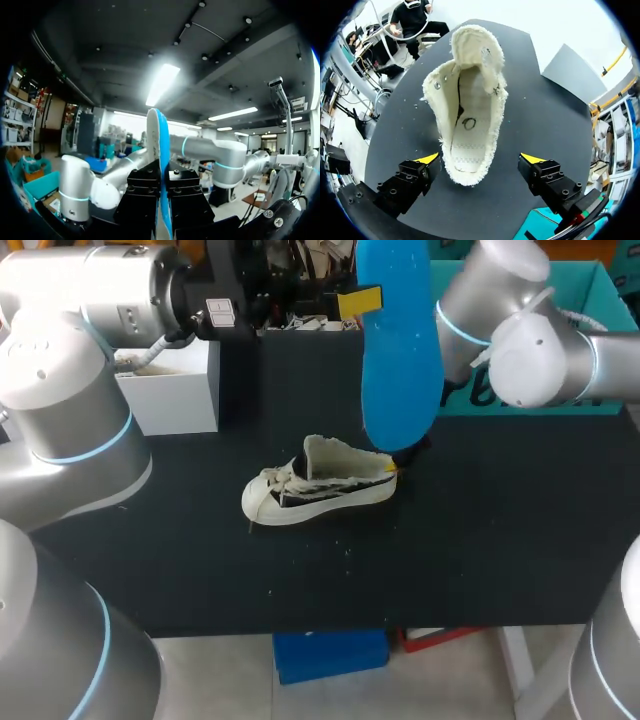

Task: Take the shoe out of the shoebox, open the shoe tongue, remove and reinsert the insole, then place the shoe into the shoebox

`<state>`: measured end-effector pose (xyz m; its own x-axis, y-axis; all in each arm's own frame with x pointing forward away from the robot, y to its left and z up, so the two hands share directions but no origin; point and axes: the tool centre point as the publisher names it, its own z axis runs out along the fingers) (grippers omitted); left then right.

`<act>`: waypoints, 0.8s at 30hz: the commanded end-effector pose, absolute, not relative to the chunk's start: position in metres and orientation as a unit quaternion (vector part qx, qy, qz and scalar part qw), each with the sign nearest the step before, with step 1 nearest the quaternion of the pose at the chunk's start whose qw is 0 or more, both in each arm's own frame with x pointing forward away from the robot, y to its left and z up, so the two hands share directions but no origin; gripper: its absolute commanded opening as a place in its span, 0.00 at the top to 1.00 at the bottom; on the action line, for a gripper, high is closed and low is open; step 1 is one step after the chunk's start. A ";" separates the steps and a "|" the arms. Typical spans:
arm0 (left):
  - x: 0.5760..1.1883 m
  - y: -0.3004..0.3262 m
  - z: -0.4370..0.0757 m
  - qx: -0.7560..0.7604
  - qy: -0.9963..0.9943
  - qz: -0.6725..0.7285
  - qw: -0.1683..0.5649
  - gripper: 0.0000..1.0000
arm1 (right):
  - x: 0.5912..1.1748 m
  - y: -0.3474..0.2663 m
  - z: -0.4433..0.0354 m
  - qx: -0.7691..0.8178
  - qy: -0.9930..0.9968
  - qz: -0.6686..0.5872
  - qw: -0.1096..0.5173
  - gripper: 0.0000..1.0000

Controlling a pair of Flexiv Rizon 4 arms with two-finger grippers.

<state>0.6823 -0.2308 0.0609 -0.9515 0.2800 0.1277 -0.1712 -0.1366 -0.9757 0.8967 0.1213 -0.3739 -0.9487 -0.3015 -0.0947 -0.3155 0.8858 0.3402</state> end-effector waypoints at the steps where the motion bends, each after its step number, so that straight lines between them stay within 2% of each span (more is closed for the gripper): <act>1: 0.682 -0.233 0.061 -0.042 -0.639 0.754 0.148 1.00 | 0.896 0.128 -0.369 -0.162 0.986 0.040 0.031 0.00; 13: 0.682 -0.233 0.061 -0.042 -0.639 0.754 0.148 1.00 | 0.893 0.135 -0.373 -0.174 0.984 -0.036 0.015 0.00; 24: 0.682 -0.233 0.061 -0.042 -0.639 0.754 0.148 1.00 | 0.892 0.136 -0.377 -0.177 0.983 -0.039 0.023 0.00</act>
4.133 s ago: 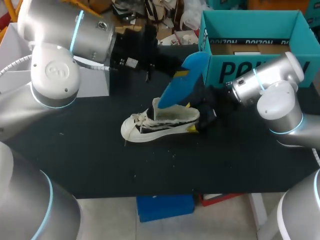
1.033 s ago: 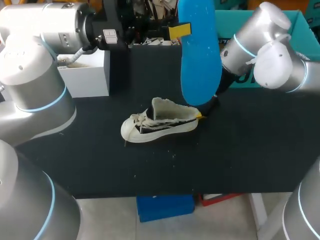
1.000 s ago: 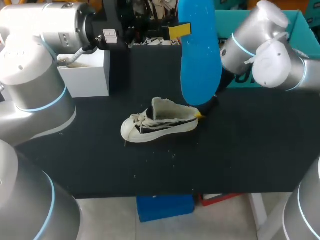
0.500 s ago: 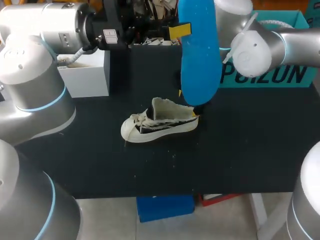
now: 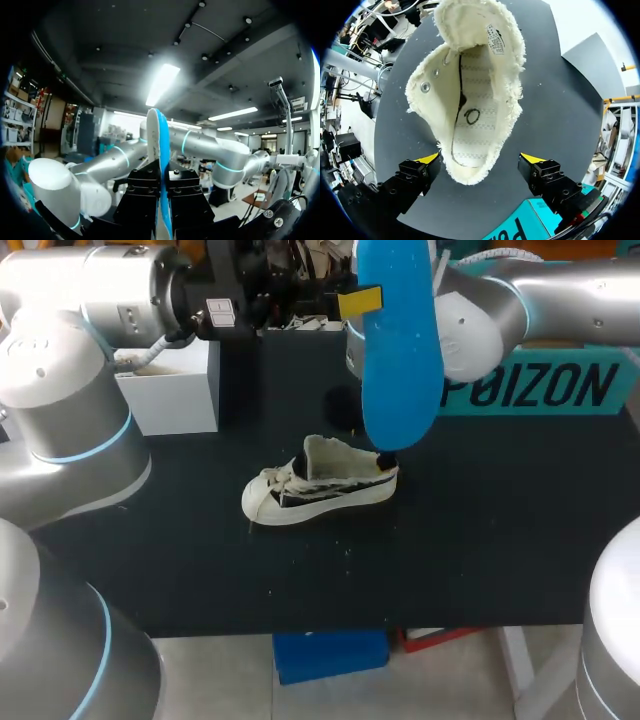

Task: Take the shoe out of the shoebox, open the shoe tongue, remove and reinsert the insole, then place the shoe into the shoebox

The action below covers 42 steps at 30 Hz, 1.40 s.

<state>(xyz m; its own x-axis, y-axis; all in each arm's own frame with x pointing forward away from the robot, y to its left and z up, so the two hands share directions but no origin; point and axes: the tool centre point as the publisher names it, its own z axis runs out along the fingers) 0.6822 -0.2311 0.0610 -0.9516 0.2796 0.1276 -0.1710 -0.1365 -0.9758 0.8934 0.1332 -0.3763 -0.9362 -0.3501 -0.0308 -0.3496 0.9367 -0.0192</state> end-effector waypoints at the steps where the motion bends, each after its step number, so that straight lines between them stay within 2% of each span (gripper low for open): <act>1: 0.682 -0.233 0.061 -0.042 -0.639 0.754 0.148 1.00 | 0.892 0.136 -0.377 -0.178 0.983 -0.038 0.023 0.00; 13: 0.682 -0.233 0.061 -0.042 -0.639 0.754 0.148 1.00 | 0.890 0.135 -0.379 -0.206 0.978 0.014 0.018 0.00; 22: 0.682 -0.233 0.061 -0.042 -0.639 0.754 0.148 1.00 | 0.891 0.137 -0.378 -0.231 0.958 0.168 0.001 0.00; 31: 0.682 -0.233 0.061 -0.042 -0.639 0.754 0.148 1.00 | 0.890 0.140 -0.391 -0.215 0.943 0.253 -0.029 0.00; 42: 0.682 -0.233 0.061 -0.042 -0.639 0.754 0.148 1.00 | 0.886 0.137 -0.408 -0.160 0.921 0.354 -0.026 0.00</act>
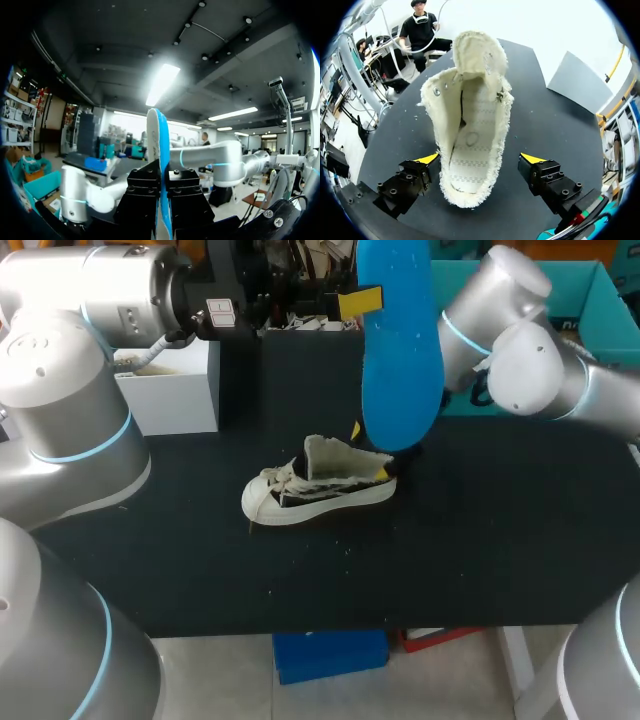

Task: Take the shoe out of the shoebox, open the shoe tongue, remove and reinsert the insole, then place the shoe into the shoebox

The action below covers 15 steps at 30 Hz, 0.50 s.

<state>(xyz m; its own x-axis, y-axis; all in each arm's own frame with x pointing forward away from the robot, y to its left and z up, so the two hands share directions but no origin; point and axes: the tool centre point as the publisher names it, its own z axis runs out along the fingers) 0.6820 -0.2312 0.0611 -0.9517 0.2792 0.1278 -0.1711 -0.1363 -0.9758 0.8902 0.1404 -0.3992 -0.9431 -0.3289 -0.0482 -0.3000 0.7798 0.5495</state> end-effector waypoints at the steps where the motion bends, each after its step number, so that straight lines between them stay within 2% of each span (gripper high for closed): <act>1: 0.682 -0.233 0.061 -0.042 -0.639 0.754 0.148 1.00 | 0.885 0.137 -0.409 0.159 -0.920 -0.358 0.028 0.00; 15: 0.682 -0.233 0.061 -0.042 -0.639 0.754 0.148 1.00 | 0.883 0.137 -0.421 0.147 -0.900 -0.408 0.042 0.00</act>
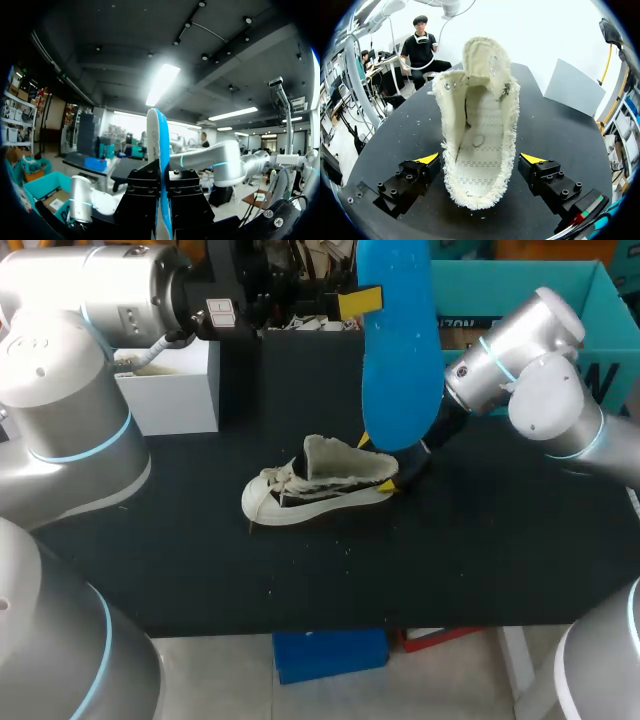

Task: Take the shoe out of the shoebox, open the shoe tongue, remove and reinsert the insole, then place the shoe into the shoebox

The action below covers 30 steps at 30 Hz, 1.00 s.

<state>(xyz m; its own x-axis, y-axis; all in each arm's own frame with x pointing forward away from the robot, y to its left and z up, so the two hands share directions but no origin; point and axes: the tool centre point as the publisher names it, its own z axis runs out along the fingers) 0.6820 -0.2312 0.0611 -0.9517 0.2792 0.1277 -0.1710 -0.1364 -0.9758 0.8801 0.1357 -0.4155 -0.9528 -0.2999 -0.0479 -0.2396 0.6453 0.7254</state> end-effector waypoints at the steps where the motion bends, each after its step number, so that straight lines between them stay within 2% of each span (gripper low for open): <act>1: 0.682 -0.233 0.061 -0.042 -0.639 0.754 0.148 1.00 | 0.883 0.137 -0.421 0.145 -0.899 -0.411 0.042 0.00; 24: 0.682 -0.233 0.061 -0.042 -0.639 0.754 0.148 1.00 | 0.881 0.143 -0.435 0.128 -0.871 -0.467 0.084 0.00; 30: 0.682 -0.233 0.061 -0.042 -0.639 0.754 0.148 1.00 | 0.882 0.140 -0.431 0.132 -0.882 -0.445 0.087 0.00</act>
